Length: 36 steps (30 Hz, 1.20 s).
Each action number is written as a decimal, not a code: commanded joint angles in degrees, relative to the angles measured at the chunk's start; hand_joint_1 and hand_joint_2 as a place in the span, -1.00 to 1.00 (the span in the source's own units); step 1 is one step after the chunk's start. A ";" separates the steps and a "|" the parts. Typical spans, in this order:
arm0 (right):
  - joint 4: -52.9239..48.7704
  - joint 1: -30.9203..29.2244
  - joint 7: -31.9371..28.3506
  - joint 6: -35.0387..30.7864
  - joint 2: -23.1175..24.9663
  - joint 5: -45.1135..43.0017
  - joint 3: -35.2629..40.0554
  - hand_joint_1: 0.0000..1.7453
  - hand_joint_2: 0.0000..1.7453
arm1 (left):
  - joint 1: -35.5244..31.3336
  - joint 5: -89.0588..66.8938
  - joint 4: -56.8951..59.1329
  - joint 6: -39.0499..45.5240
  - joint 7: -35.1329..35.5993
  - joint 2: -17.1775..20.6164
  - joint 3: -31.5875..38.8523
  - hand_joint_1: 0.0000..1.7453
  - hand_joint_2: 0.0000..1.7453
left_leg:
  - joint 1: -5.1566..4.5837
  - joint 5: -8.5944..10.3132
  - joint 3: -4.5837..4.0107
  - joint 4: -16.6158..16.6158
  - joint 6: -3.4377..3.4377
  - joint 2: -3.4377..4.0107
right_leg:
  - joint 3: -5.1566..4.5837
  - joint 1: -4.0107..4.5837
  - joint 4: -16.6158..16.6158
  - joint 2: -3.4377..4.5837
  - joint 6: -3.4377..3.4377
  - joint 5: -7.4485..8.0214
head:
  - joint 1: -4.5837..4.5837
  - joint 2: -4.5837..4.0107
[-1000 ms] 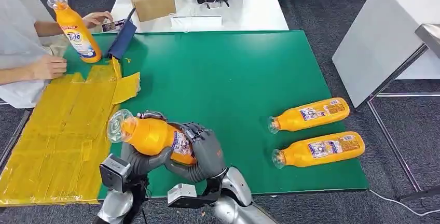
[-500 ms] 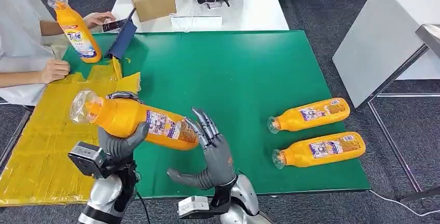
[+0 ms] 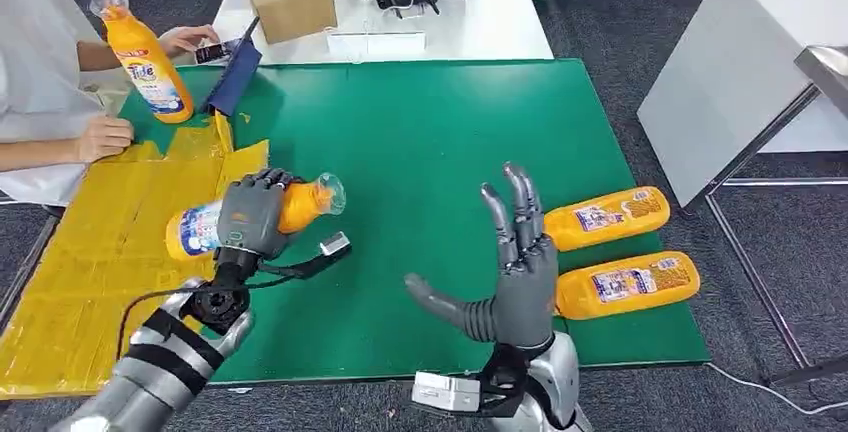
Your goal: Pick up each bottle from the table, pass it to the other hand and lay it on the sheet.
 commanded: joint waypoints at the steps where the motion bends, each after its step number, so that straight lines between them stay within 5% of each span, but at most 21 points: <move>1: -4.46 0.37 1.25 -0.15 -3.24 3.66 -5.96 -1.00 1.00 | -10.49 1.60 32.53 -4.72 -0.48 1.81 -19.96 1.00 1.00 | 0.05 -0.11 0.25 -0.03 -0.04 -0.15 | 0.29 0.00 -0.06 0.14 -0.04 -0.11 | -0.02 0.00; 11: -4.78 0.79 0.85 -0.15 -3.41 3.33 -6.17 -1.00 1.00 | -10.56 1.60 33.36 -4.08 -0.38 1.44 -19.96 1.00 1.00 | 0.05 -0.14 0.25 -0.02 -0.09 -0.26 | 0.38 0.00 -0.01 0.22 0.01 -0.19 | -0.02 0.00; 17: -2.65 2.05 2.09 -0.15 -4.57 5.18 -10.13 -1.00 1.00 | -6.50 4.20 38.78 -1.23 -3.78 0.37 -6.39 1.00 1.00 | 0.07 -0.17 0.56 -0.12 -0.11 -0.17 | 0.65 0.01 -0.12 0.37 0.00 -0.16 | 0.00 0.00; 18: -1.56 1.94 3.21 -0.15 -5.60 5.51 -9.94 -1.00 1.00 | -5.69 5.48 39.01 1.03 -4.60 0.06 -3.74 -0.90 1.00 | 0.05 -0.16 0.62 -0.14 -0.11 -0.14 | 0.69 -0.01 -0.12 0.35 0.01 -0.15 | 0.00 0.00; 23: 2.20 1.35 8.20 1.36 -8.95 8.51 -9.76 -1.00 1.00 | -3.71 7.96 36.96 8.03 -6.08 -0.89 4.46 -1.00 1.00 | 0.06 -0.15 0.68 -0.13 -0.12 -0.20 | 0.77 0.01 -0.13 0.20 0.03 -0.13 | 0.02 0.00; 24: 2.82 1.21 9.31 2.16 -9.31 9.09 -9.73 -1.00 1.00 | -3.16 7.94 35.50 8.78 -6.21 -0.98 6.59 -1.00 -1.00 | 0.09 -0.17 0.72 -0.14 -0.13 -0.22 | 0.82 0.02 -0.17 0.29 0.02 -0.15 | -0.02 0.00; 29: 6.30 -0.42 15.57 10.50 -13.24 12.17 -9.89 -1.00 1.00 | 3.87 11.72 22.01 16.05 -17.45 -3.69 23.88 -1.00 -1.00 | 0.05 -0.17 0.67 -0.13 -0.10 -0.28 | 0.82 -0.02 -0.15 0.23 0.04 -0.18 | 0.00 0.00; 36: 11.89 -5.73 19.41 24.33 -19.97 15.47 -11.60 -1.00 1.00 | 16.67 28.06 -7.31 8.78 -32.99 -8.87 31.03 -1.00 -1.00 | -0.03 -0.27 0.49 0.06 -0.03 -0.38 | 0.70 -0.13 -0.05 0.27 0.12 -0.30 | -0.02 0.00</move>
